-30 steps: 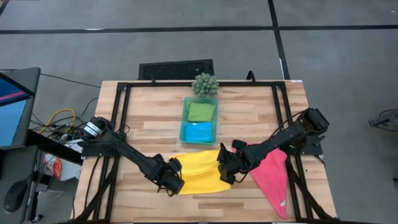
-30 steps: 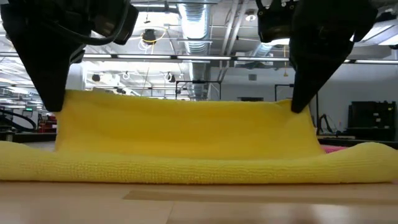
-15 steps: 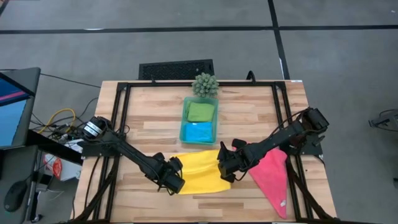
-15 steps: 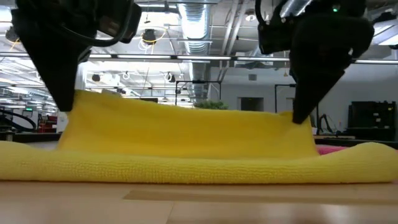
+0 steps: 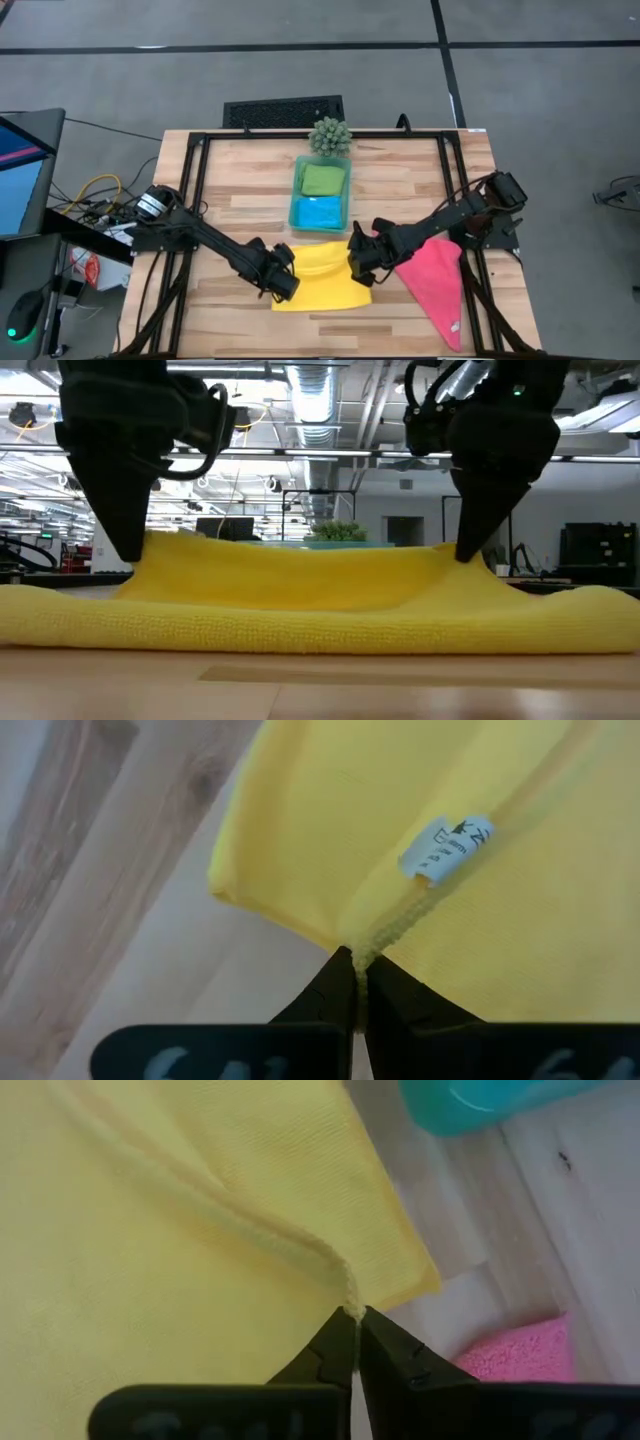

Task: Fold microfiber towels
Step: Fold the yellow micro fiber cloth

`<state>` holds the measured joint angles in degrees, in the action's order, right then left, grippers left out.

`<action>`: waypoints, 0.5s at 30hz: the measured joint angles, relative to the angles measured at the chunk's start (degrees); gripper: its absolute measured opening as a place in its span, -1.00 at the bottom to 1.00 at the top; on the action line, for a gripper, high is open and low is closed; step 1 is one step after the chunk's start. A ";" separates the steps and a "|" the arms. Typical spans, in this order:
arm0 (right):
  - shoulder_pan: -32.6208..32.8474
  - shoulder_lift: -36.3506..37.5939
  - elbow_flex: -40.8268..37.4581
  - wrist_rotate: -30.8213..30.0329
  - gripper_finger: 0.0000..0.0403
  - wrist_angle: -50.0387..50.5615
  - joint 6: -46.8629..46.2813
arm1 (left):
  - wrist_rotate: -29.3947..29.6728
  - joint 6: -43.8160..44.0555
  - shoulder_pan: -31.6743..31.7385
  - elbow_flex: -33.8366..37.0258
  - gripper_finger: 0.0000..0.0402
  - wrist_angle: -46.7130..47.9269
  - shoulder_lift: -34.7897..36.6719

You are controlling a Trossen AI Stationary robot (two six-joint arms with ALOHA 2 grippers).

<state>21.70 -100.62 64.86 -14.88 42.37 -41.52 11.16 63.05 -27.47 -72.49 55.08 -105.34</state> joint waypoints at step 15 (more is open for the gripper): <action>-3.74 0.00 0.00 3.47 -0.70 0.50 0.02 | 2.91 1.68 3.34 0.55 -0.73 0.06 -0.02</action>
<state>17.97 -100.62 64.86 -11.41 42.87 -41.50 14.08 64.73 -24.13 -71.94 55.15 -105.36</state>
